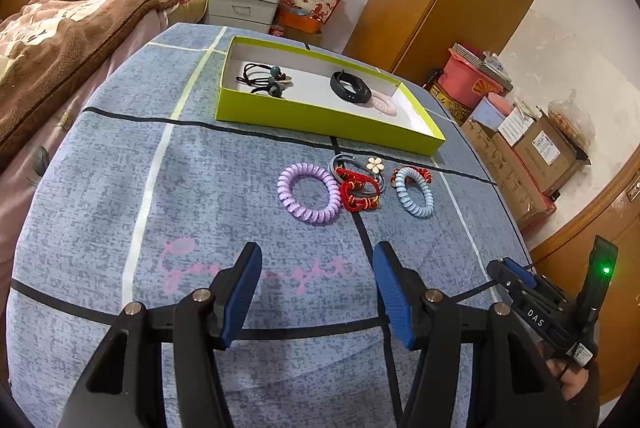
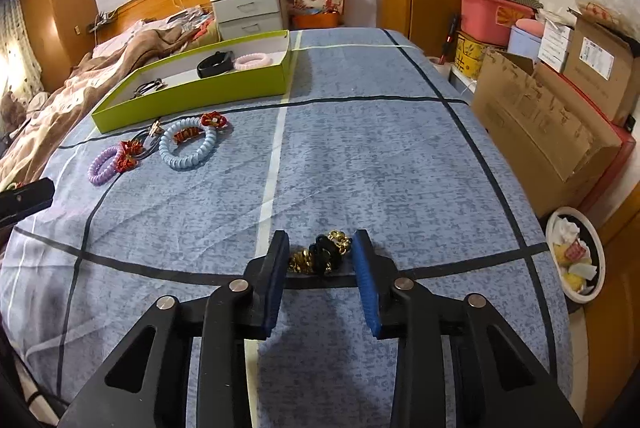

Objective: Organize jewelry
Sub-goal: 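Close the left gripper on the purple coiled hair tie while the right gripper holds the gold clip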

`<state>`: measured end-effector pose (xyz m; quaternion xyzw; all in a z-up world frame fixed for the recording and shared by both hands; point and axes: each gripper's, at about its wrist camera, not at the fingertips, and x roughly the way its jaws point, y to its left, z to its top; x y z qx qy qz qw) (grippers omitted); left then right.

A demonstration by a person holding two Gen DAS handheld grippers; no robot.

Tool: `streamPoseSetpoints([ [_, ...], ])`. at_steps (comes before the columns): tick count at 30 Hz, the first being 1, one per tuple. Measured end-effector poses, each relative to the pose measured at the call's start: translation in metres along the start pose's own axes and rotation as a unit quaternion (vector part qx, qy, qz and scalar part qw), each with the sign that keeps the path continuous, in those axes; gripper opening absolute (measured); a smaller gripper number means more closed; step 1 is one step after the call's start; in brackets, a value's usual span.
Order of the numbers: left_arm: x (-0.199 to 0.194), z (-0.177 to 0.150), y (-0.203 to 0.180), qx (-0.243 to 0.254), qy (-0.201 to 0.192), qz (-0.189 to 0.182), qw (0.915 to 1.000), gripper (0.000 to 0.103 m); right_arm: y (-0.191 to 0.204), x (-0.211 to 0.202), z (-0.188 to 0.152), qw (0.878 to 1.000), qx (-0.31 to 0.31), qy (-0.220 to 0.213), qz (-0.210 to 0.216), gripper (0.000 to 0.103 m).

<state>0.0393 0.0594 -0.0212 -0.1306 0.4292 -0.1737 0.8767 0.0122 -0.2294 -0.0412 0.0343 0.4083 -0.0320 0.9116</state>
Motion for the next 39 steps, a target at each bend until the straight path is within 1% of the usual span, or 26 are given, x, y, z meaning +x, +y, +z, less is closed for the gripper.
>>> streamPoseSetpoints([
  [2, 0.002, 0.0, 0.0, 0.0, 0.002, 0.001, 1.0, 0.06, -0.001, 0.0, 0.0, 1.0, 0.0, 0.0, -0.006, 0.023],
  [7, 0.006, 0.002, -0.001, -0.002, 0.006, 0.001, 1.0, 0.06, -0.001, -0.001, -0.002, 1.0, -0.006, -0.004, -0.006, 0.022],
  [12, 0.01, 0.008, -0.002, 0.001, 0.009, 0.003, 1.0, 0.06, -0.003, -0.003, 0.004, 1.0, 0.001, -0.003, 0.014, 0.02],
  [18, 0.013, 0.015, 0.002, -0.004, 0.007, 0.016, 0.9998, 0.06, 0.009, -0.011, 0.019, 0.999, -0.008, -0.023, 0.04, 0.02],
  [22, 0.019, 0.021, 0.007, -0.008, 0.008, 0.031, 0.9995, 0.06, 0.016, -0.013, 0.03, 0.998, -0.013, -0.032, 0.056, 0.02],
  [23, 0.02, 0.022, 0.006, -0.002, 0.006, 0.034, 0.9994, 0.059, 0.017, -0.013, 0.031, 0.997, -0.013, -0.034, 0.061, 0.02],
  [25, 0.025, 0.024, 0.005, 0.007, 0.009, 0.045, 0.9989, 0.057, 0.02, -0.013, 0.035, 0.997, -0.016, -0.035, 0.072, 0.02],
  [27, 0.032, 0.027, 0.007, 0.003, 0.018, 0.05, 0.9986, 0.049, 0.023, -0.012, 0.039, 0.996, -0.022, -0.037, 0.081, 0.02],
  [31, 0.041, 0.03, 0.008, 0.001, 0.026, 0.066, 0.9975, 0.048, 0.028, -0.008, 0.047, 0.994, -0.029, -0.037, 0.097, 0.02],
  [33, 0.046, 0.031, 0.006, 0.01, 0.029, 0.073, 0.9968, 0.047, 0.029, -0.004, 0.051, 0.993, -0.03, -0.037, 0.104, 0.02],
  [35, 0.052, 0.033, 0.005, 0.017, 0.036, 0.087, 0.9954, 0.043, 0.03, 0.0, 0.054, 0.993, -0.032, -0.036, 0.111, 0.021],
  [36, 0.053, 0.034, 0.004, 0.018, 0.033, 0.094, 0.9949, 0.041, 0.03, 0.001, 0.056, 0.992, -0.033, -0.036, 0.115, 0.02],
  [39, 0.056, 0.035, 0.0, 0.035, 0.035, 0.125, 0.991, 0.041, 0.031, 0.007, 0.059, 0.991, -0.035, -0.034, 0.124, 0.021],
])
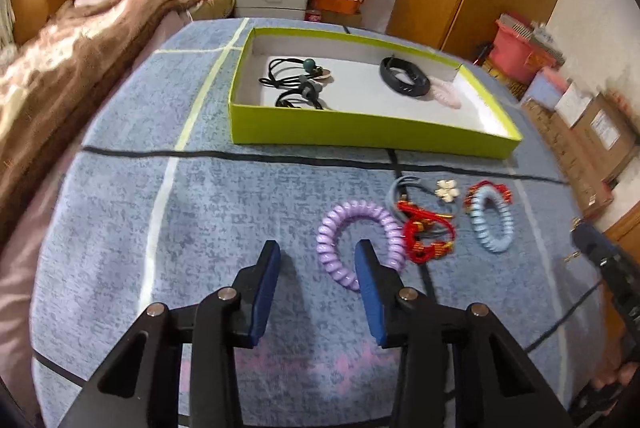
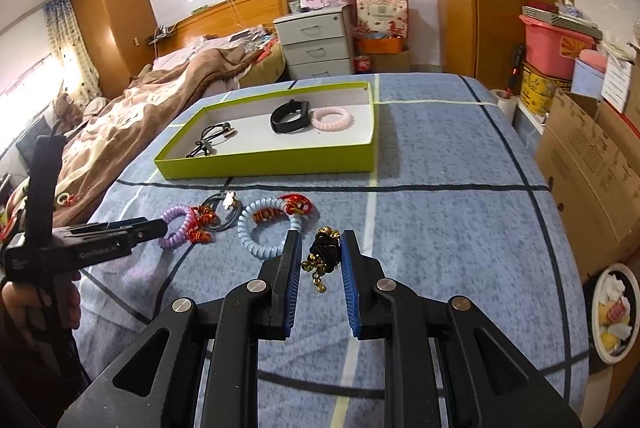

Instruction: Organize jewelry

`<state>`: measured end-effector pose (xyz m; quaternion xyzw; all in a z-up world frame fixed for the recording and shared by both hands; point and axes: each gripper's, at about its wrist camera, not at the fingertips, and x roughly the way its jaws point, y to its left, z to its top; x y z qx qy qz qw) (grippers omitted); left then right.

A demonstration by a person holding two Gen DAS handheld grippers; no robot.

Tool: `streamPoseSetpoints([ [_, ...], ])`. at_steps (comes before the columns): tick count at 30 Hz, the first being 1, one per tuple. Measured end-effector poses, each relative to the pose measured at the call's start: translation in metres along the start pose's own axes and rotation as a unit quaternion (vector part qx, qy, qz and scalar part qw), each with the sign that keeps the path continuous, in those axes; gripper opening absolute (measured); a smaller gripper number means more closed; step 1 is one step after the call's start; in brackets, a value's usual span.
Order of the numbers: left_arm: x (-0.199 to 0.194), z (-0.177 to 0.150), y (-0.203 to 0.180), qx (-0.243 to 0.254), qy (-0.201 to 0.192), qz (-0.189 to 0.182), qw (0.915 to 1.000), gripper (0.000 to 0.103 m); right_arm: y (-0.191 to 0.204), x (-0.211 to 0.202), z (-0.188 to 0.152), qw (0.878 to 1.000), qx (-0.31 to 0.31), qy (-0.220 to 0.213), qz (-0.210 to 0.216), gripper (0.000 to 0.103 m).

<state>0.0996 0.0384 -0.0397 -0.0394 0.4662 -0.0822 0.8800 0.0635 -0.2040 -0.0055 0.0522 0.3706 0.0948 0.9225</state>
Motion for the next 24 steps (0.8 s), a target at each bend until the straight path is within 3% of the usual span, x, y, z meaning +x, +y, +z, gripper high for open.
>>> streamPoseSetpoints([
  [5, 0.002, -0.001, -0.008, 0.03, 0.003, 0.032, 0.999, 0.04, -0.001, 0.007, 0.005, 1.0, 0.0, 0.002, 0.016, 0.021],
  [7, 0.002, -0.001, -0.009, 0.036, 0.003, 0.04, 0.9986, 0.035, -0.001, 0.008, 0.006, 1.0, -0.001, 0.003, 0.022, 0.021],
  [10, 0.0, -0.001, -0.009, 0.037, 0.002, 0.04, 0.9985, 0.015, 0.0, 0.013, 0.007, 1.0, -0.004, 0.01, 0.029, 0.021],
  [24, -0.015, -0.006, 0.001, 0.0, -0.019, 0.0, 0.9998, 0.01, 0.003, 0.015, 0.007, 1.0, -0.005, 0.012, 0.021, 0.021],
])
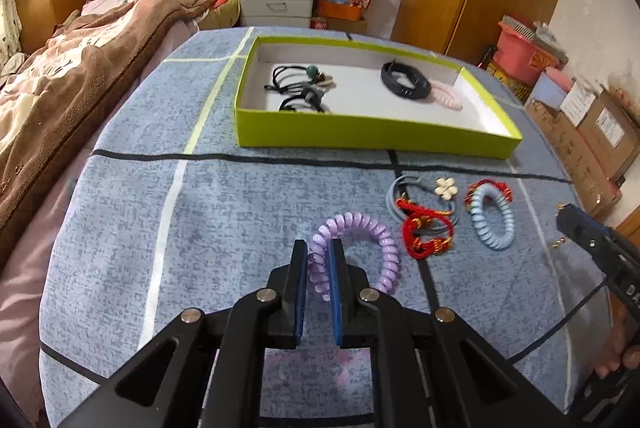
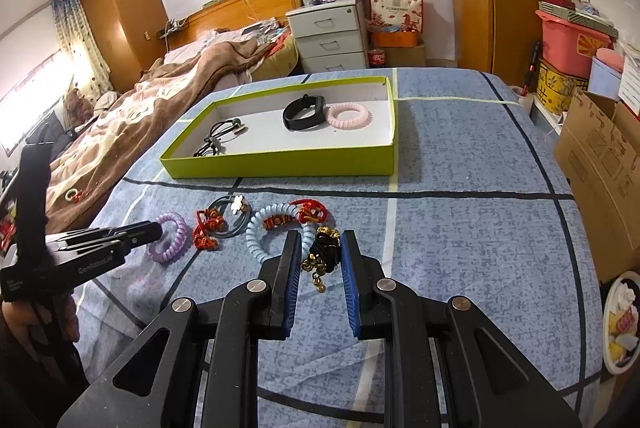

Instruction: Organize jewelry

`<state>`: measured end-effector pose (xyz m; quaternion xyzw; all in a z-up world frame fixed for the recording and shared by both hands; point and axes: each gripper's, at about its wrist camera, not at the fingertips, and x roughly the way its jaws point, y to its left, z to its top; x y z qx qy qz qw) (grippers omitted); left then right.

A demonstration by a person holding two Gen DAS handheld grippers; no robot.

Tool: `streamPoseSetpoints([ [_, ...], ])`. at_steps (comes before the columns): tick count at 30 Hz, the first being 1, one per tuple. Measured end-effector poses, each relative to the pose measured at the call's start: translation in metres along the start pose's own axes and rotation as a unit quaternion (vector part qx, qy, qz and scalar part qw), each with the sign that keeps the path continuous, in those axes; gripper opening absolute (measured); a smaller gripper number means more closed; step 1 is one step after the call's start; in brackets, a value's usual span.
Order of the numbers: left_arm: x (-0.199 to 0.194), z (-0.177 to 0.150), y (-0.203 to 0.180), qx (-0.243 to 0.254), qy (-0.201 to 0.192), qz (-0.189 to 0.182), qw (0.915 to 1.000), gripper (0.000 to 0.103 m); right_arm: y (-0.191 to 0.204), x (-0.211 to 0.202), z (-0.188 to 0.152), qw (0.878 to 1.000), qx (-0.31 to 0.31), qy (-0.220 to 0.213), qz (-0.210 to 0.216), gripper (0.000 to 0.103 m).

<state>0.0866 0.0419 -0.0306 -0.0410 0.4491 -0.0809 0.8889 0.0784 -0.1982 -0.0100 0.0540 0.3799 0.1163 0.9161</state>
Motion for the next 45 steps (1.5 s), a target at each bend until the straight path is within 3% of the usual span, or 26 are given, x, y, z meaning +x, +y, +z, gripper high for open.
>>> streamPoseSetpoints([
  [9, -0.019, 0.019, -0.001, -0.008, -0.038, -0.042, 0.9983, 0.01, 0.006, -0.006, 0.012, 1.0, -0.001, -0.015, -0.006, 0.021],
  [13, -0.022, 0.026, 0.0, -0.012, -0.052, -0.045, 0.9976, 0.01, 0.007, -0.008, 0.022, 1.0, -0.002, -0.023, -0.01, 0.021],
  [20, 0.001, 0.013, 0.011, -0.022, -0.001, -0.04, 0.9989, 0.011, 0.006, -0.008, 0.02, 1.0, 0.002, -0.015, -0.009, 0.021],
  [21, 0.002, 0.011, 0.009, -0.014, 0.0, -0.033, 0.9993, 0.013, 0.006, -0.007, 0.018, 1.0, 0.001, -0.014, -0.008, 0.021],
  [24, 0.006, 0.009, 0.002, 0.004, 0.007, -0.023, 0.9997, 0.034, 0.006, -0.007, 0.017, 1.0, 0.001, -0.012, -0.007, 0.021],
  [30, 0.016, 0.004, -0.012, 0.044, 0.022, 0.012, 0.9987, 0.035, 0.006, -0.007, 0.016, 1.0, -0.001, -0.011, -0.005, 0.021],
  [33, 0.017, 0.003, -0.014, 0.057, 0.017, 0.023, 0.998, 0.032, 0.007, -0.007, 0.016, 1.0, 0.001, -0.012, -0.003, 0.021],
  [35, 0.015, 0.003, -0.013, 0.059, 0.018, 0.031, 0.9976, 0.01, 0.007, -0.008, 0.015, 1.0, 0.003, -0.012, -0.002, 0.021],
  [45, -0.001, 0.007, -0.002, 0.028, -0.005, 0.006, 0.9996, 0.01, 0.005, -0.007, 0.014, 1.0, 0.004, -0.013, -0.005, 0.021],
])
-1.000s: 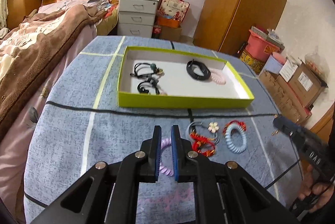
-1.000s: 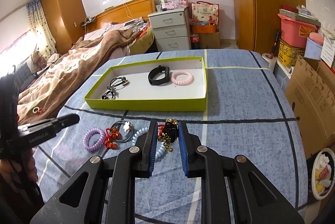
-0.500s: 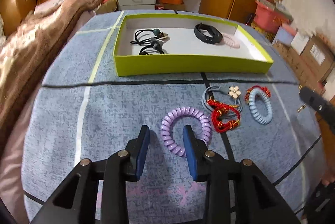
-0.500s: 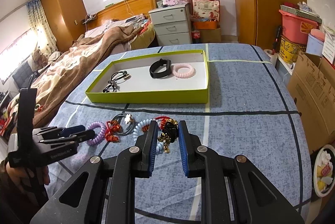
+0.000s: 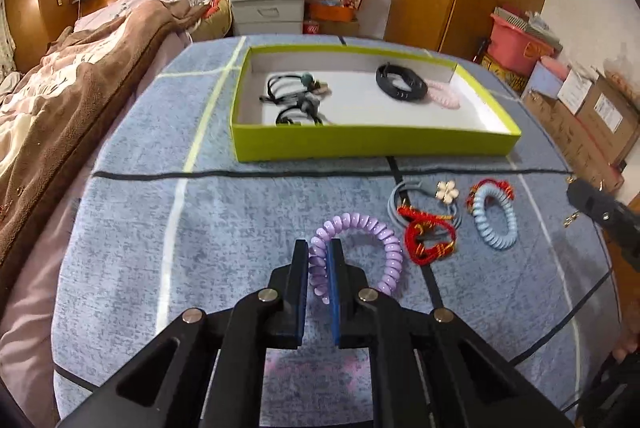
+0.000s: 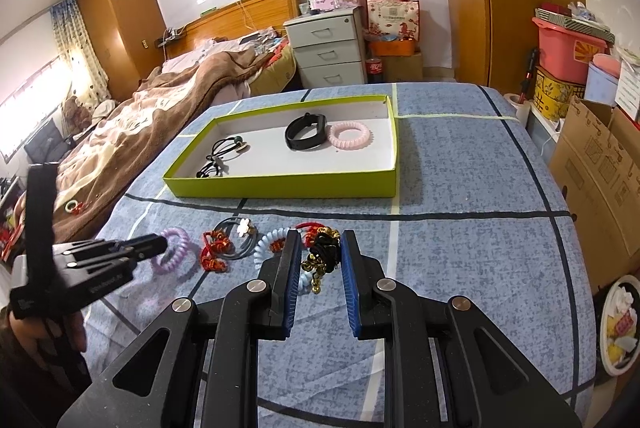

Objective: Organize jewelry
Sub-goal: 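Lift the purple coil and gold clip and carry both over the green box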

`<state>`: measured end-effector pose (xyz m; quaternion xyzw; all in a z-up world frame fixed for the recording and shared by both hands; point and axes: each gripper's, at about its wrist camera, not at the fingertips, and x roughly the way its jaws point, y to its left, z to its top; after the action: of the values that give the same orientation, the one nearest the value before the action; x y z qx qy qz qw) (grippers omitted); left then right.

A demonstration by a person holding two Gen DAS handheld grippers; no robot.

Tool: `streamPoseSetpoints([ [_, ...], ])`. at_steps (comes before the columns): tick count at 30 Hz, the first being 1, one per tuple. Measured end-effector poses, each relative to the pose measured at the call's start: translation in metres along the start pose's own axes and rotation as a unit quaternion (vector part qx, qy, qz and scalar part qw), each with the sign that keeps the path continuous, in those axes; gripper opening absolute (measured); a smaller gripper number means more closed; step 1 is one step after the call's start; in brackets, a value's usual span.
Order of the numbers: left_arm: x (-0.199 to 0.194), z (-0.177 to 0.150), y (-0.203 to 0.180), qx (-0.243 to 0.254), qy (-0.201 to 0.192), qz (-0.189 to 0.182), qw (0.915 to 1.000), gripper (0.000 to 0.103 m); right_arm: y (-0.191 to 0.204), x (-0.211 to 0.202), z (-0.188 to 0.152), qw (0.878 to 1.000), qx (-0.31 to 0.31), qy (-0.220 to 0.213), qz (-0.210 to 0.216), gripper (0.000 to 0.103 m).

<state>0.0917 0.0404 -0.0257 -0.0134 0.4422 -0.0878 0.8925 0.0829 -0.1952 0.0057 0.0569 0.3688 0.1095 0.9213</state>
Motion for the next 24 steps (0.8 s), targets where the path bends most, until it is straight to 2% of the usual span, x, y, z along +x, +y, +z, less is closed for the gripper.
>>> streamPoseSetpoints([
  [8, -0.013, 0.018, 0.003, -0.019, -0.029, -0.02, 0.9992, 0.01, 0.0, 0.003, 0.01, 1.0, -0.003, -0.006, -0.001, 0.021],
  [15, -0.008, 0.048, 0.001, -0.029, -0.043, -0.033, 0.9981, 0.01, 0.0, 0.016, 0.034, 1.0, -0.013, -0.014, -0.005, 0.021],
  [22, 0.005, 0.073, -0.01, -0.017, -0.053, -0.042, 0.9976, 0.01, -0.006, 0.041, 0.056, 1.0, -0.019, -0.008, -0.012, 0.021],
  [24, 0.012, 0.08, -0.012, -0.014, -0.046, -0.043, 0.9979, 0.01, -0.009, 0.05, 0.062, 1.0, -0.018, -0.003, -0.015, 0.021],
])
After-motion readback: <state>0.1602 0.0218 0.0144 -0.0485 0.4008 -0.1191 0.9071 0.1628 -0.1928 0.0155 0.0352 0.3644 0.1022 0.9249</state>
